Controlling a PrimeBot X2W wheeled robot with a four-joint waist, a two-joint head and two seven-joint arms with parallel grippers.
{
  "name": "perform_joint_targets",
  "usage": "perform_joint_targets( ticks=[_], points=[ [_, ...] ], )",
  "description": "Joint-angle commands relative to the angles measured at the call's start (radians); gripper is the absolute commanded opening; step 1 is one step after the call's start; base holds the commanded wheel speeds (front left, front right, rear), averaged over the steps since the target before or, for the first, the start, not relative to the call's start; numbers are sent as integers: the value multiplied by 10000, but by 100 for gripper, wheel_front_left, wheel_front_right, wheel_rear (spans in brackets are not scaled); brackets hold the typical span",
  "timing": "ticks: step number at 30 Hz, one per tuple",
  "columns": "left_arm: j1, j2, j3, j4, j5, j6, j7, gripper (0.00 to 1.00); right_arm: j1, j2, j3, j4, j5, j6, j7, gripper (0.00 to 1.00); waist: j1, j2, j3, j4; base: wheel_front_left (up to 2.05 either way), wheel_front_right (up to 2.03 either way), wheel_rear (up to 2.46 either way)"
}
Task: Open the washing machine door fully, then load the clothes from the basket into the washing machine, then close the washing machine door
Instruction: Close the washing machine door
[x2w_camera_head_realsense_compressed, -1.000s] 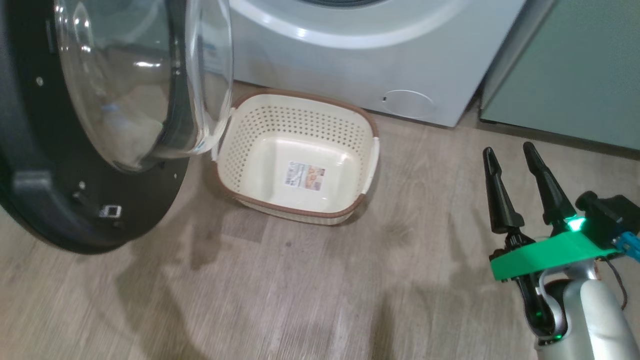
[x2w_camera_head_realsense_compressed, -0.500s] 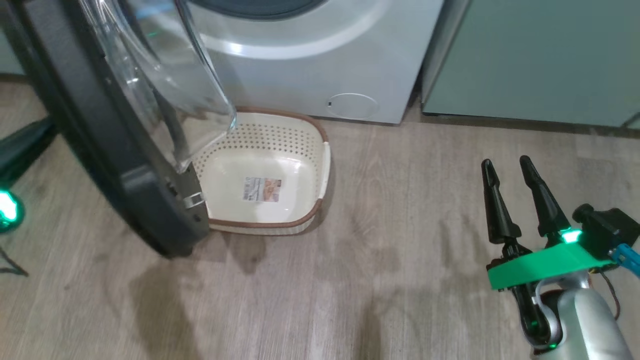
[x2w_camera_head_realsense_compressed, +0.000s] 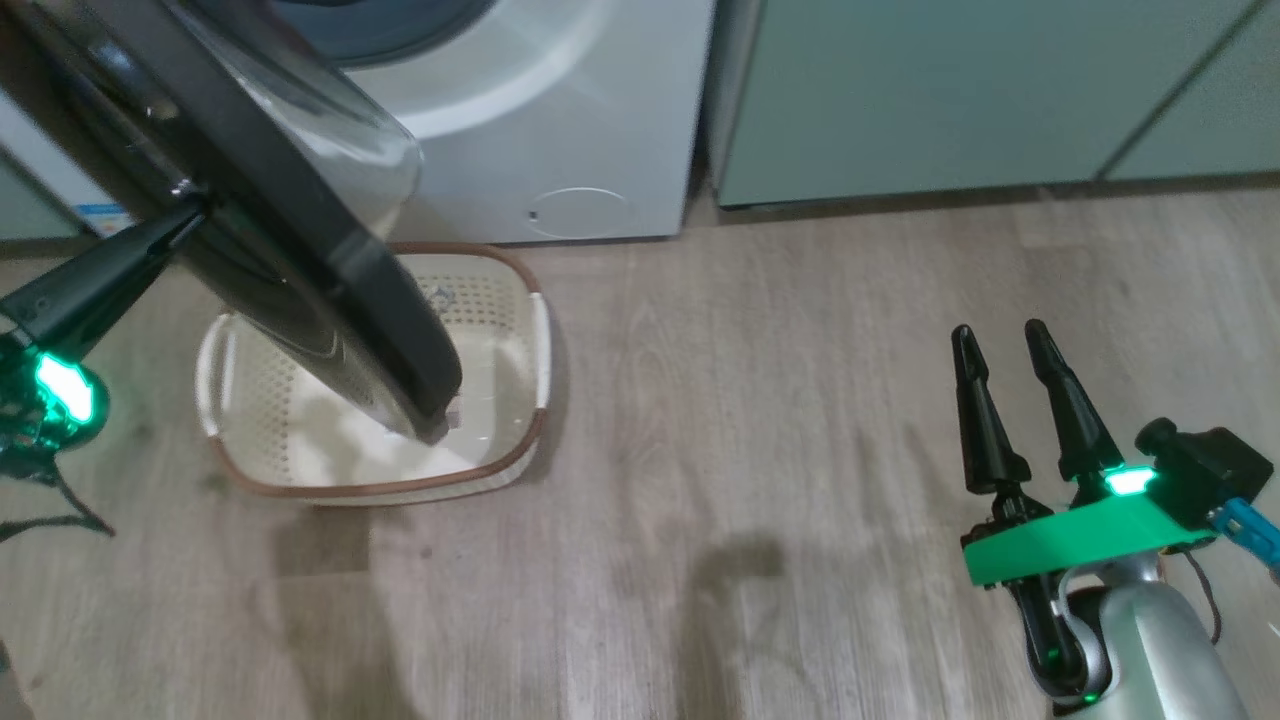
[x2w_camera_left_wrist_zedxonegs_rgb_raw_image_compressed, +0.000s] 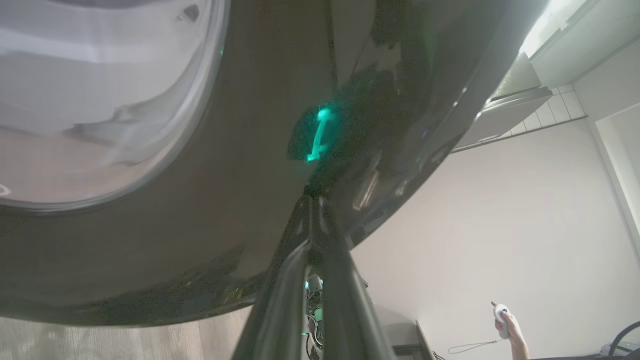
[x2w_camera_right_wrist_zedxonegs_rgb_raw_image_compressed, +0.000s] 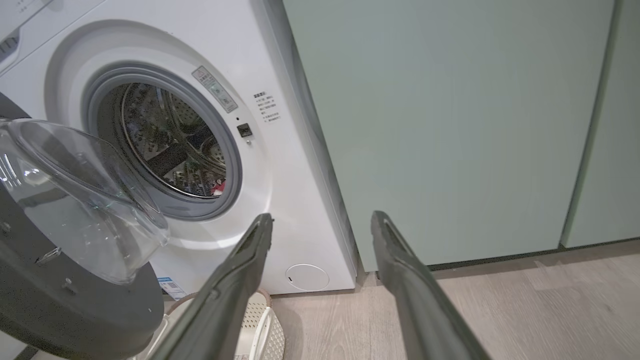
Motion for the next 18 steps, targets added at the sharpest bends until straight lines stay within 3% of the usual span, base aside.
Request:
perform_joint_targets(
  ticks=[1, 18],
  points=[
    [-541, 267, 268, -426, 116, 44, -45, 0, -57, -33, 252, -251, 72, 0, -150, 100, 0, -1, 150, -400, 0, 0, 0],
    [-2882, 226, 188, 994, 881, 451, -1421, 0, -521, -33, 765, 63, 647, 0, -481, 100, 0, -1, 1255, -2240, 0, 0, 0]
  ],
)
